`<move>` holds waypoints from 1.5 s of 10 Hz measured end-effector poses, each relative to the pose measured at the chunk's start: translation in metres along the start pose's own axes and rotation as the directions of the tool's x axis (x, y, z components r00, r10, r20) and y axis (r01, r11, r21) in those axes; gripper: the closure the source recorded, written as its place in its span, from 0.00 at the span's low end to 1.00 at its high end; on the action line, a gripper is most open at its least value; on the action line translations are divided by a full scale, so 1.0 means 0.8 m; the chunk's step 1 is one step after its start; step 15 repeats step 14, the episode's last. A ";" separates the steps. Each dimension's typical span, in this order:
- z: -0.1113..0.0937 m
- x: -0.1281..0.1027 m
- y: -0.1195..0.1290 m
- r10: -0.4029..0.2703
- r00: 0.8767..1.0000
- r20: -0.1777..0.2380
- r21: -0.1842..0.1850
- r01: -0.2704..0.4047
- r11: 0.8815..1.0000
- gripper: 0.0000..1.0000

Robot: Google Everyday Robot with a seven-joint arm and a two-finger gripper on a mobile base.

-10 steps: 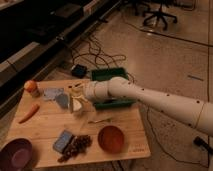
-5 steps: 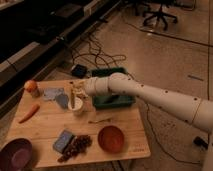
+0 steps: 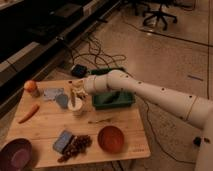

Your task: Place banana in paper cup

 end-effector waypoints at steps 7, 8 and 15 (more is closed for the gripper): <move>0.026 0.011 -0.005 -0.069 0.997 0.023 -0.048 0.070 0.996 1.00; 0.033 0.014 -0.002 -0.076 0.997 0.018 -0.056 0.077 0.995 1.00; 0.058 0.032 0.003 -0.100 0.995 0.002 -0.067 0.100 0.993 1.00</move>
